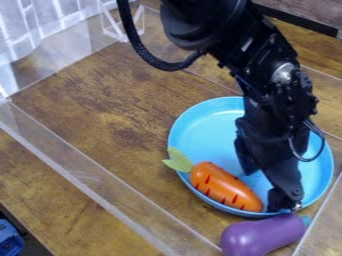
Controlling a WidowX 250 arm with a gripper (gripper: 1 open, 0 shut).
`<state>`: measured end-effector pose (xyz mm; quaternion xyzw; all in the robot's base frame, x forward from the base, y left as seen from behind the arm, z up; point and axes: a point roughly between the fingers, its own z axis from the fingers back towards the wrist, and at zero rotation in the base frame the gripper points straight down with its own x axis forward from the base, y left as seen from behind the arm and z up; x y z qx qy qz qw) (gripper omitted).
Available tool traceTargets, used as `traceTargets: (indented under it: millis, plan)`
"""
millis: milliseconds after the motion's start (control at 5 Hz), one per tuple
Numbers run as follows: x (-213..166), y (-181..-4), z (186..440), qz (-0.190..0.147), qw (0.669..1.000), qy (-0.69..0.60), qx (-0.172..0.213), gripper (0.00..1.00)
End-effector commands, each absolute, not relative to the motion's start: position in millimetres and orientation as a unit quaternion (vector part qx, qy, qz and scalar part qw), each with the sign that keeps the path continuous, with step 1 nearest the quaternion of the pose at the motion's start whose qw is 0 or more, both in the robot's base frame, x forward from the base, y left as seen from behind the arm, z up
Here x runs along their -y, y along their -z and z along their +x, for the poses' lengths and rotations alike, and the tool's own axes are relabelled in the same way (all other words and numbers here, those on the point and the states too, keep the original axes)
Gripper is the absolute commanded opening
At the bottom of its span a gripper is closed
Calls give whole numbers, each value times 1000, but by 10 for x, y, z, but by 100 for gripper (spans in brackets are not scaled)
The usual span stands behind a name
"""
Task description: Put the purple eggplant on the blue tray
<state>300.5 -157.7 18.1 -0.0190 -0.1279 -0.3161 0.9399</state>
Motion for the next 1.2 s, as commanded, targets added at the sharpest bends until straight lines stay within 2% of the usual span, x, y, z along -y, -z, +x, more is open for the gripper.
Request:
traceTargets:
  millis: [0,1000]
  plan:
    - [1482,-123,2909,-17,947,306,98,100]
    - [1574,-101,2761,-28,946,312,84,100]
